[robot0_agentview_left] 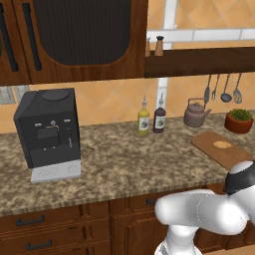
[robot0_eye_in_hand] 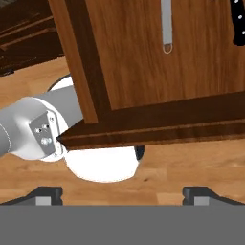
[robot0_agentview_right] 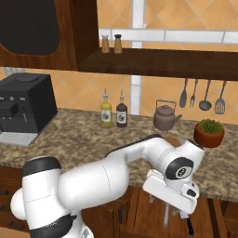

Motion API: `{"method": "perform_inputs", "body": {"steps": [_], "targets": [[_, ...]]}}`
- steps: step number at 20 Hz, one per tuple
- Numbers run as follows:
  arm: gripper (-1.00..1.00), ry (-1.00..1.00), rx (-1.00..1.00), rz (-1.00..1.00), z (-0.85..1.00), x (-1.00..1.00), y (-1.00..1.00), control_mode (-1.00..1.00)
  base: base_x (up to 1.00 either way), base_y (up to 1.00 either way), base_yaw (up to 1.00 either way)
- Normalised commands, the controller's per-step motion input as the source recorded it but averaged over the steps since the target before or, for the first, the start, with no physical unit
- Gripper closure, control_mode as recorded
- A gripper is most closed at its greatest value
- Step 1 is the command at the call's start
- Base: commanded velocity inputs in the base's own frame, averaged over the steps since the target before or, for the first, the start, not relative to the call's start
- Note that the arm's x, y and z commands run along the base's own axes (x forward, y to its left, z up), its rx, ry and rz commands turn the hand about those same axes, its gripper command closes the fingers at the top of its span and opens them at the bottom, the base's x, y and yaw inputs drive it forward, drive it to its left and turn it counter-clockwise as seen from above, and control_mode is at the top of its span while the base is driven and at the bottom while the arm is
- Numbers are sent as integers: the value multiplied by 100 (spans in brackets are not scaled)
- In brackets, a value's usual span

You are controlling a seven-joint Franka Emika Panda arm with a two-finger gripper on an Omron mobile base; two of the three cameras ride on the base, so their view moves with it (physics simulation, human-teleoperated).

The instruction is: Place the appropriate cutting tool for cutting the potato skin on the cutting board.

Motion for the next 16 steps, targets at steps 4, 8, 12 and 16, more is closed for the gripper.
{"method": "perform_inputs", "body": {"steps": [4, 8, 12, 16], "targets": [[-100, 0, 0, 9, -59, 0, 0, -100, 0, 0, 0], [-100, -1, -1, 6, -57, 5, 0, -100, 0, 0, 0], [-100, 0, 0, 6, -43, 21, -1, -100, 0, 0, 0], [-100, 0, 0, 9, -48, 4, -4, -100, 0, 0, 0]]}}
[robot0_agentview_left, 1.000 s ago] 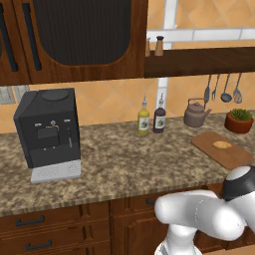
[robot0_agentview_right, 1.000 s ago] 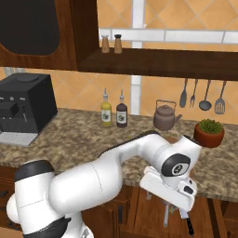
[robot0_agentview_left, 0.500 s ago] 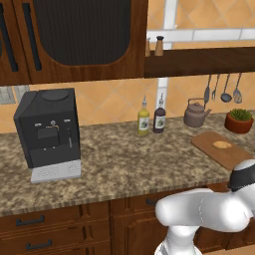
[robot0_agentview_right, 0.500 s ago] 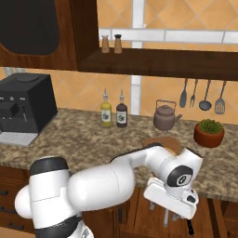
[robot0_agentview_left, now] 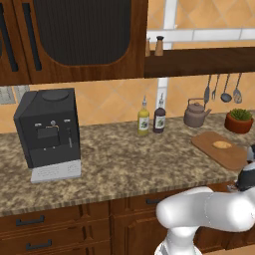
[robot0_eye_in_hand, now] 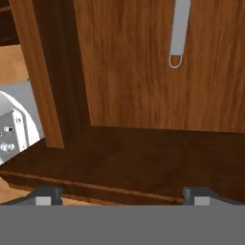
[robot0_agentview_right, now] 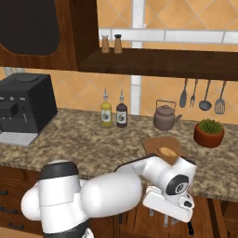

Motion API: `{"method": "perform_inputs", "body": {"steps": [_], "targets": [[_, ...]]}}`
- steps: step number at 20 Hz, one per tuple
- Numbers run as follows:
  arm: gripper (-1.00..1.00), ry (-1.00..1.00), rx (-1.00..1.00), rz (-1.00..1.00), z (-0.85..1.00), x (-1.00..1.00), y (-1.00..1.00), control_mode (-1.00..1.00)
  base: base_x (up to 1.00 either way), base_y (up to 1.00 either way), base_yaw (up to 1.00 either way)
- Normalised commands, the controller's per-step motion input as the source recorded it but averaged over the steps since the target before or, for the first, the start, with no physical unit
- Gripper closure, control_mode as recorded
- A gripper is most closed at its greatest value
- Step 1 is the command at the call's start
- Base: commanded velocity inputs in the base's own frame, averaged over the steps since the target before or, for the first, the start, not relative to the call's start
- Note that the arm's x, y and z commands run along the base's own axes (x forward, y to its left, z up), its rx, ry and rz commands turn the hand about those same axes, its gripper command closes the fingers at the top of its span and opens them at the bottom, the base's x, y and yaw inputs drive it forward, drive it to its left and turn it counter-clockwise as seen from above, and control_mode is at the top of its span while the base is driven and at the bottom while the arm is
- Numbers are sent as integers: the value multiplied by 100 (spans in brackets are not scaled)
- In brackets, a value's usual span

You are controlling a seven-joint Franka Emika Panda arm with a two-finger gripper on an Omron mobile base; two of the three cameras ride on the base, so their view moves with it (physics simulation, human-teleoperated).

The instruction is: Place the appropriate cutting tool for cutting the potato skin on the cutting board.

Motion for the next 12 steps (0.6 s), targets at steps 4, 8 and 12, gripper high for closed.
{"method": "perform_inputs", "body": {"steps": [4, 8, 12], "targets": [[-100, 0, 0, 6, -62, 0, -1, -100, 0, 0, 0], [-100, 0, 0, 2, -47, 0, 0, -100, 0, 0, 0], [-100, 0, 0, 1, -36, -11, 0, -100, 0, 0, 0]]}}
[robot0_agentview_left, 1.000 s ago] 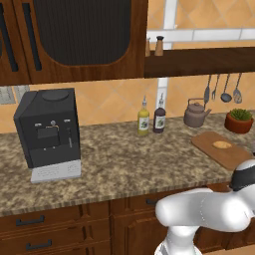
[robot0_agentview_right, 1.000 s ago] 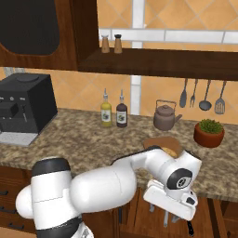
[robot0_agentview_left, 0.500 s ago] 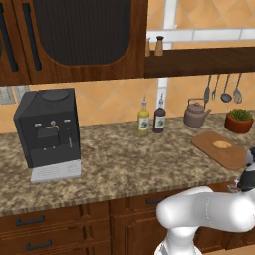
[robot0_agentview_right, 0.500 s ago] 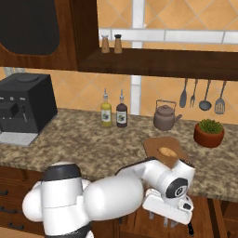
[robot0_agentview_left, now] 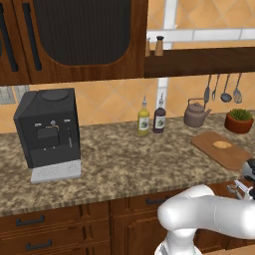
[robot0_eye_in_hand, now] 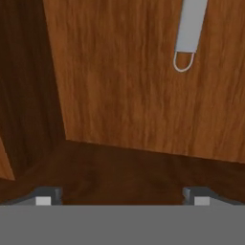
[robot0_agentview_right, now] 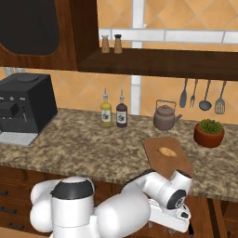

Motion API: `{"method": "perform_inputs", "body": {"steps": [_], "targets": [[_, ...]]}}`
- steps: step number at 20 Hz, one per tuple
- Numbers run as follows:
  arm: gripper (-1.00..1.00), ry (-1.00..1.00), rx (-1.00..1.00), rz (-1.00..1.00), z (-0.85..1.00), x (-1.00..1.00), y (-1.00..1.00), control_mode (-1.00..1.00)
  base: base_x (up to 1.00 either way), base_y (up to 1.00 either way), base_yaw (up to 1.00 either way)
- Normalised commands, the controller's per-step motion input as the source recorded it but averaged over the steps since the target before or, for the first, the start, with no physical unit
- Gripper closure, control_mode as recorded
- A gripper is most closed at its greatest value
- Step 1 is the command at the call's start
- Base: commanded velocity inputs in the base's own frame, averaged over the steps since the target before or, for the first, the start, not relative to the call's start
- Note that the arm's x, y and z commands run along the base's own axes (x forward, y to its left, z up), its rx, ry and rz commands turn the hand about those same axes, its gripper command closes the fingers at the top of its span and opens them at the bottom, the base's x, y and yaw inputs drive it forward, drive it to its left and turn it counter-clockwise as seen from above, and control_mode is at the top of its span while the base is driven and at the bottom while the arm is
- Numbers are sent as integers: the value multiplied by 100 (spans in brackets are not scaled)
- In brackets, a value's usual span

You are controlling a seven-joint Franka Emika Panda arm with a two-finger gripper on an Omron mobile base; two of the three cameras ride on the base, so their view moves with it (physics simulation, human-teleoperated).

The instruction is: Place the appropriate cutting tool for cutting the potato skin on the cutting board.

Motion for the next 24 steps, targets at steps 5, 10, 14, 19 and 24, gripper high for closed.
{"method": "perform_inputs", "body": {"steps": [5, 10, 14, 19, 24], "targets": [[-100, 3, 0, 0, -37, -49, 0, -100, 0, 0, 0], [-100, 6, 0, 0, -17, -59, 0, -100, 0, 0, 0], [-100, 9, -4, 0, 0, -68, 7, -100, 0, 0, 0], [-100, 4, -6, 0, 14, -31, 5, -100, 0, 0, 0], [-100, 0, -1, 1, 44, 36, 0, -100, 0, 0, 0]]}}
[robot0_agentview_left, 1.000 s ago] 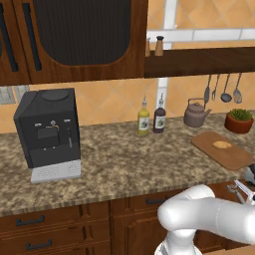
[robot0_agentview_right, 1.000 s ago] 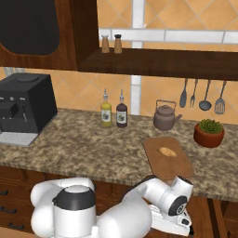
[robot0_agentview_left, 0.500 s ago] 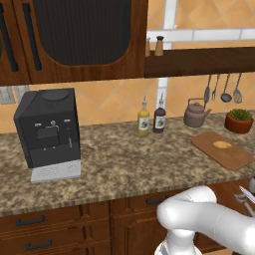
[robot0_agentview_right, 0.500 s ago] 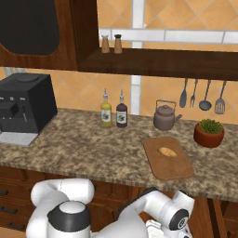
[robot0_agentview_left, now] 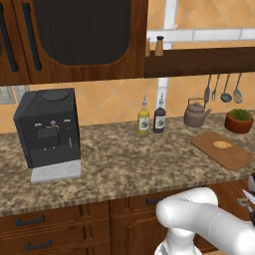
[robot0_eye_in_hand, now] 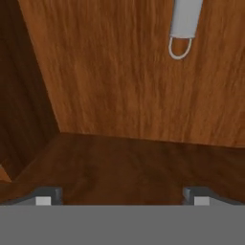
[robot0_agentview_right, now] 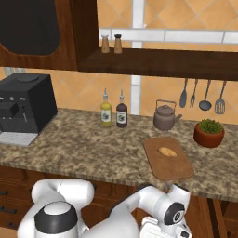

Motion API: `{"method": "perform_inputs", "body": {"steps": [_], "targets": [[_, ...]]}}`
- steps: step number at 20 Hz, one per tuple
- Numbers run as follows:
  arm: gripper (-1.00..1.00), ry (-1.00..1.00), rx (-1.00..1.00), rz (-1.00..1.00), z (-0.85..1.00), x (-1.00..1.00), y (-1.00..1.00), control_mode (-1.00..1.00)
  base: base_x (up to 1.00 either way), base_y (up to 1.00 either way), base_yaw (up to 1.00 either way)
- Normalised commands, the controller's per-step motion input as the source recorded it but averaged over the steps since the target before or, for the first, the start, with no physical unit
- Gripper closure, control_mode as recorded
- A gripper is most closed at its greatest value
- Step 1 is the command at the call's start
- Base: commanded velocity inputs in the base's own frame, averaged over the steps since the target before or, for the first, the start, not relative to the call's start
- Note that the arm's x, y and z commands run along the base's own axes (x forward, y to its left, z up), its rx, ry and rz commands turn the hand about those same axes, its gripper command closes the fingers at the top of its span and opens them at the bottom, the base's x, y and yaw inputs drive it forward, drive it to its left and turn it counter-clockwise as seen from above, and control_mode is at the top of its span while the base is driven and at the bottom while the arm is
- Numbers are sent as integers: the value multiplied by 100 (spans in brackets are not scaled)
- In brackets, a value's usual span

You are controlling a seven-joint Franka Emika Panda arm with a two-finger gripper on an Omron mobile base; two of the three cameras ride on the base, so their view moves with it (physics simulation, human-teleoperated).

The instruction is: Place the appropriate cutting tool for cutting the potato skin on the cutting board.

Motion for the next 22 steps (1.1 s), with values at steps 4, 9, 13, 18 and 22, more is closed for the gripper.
{"method": "perform_inputs", "body": {"steps": [4, 9, 13, 18, 22], "targets": [[-100, 0, 0, 3, 24, 47, 0, -100, 0, 0, 0], [-100, -8, 0, 0, 0, 34, -2, -100, 0, 0, 0], [-100, -22, 1, 0, -10, 28, -2, -100, 0, 0, 0], [-100, -21, 1, 0, -13, 17, -7, -100, 0, 0, 0], [-100, -8, 0, 0, -20, 14, -4, -100, 0, 0, 0]]}}
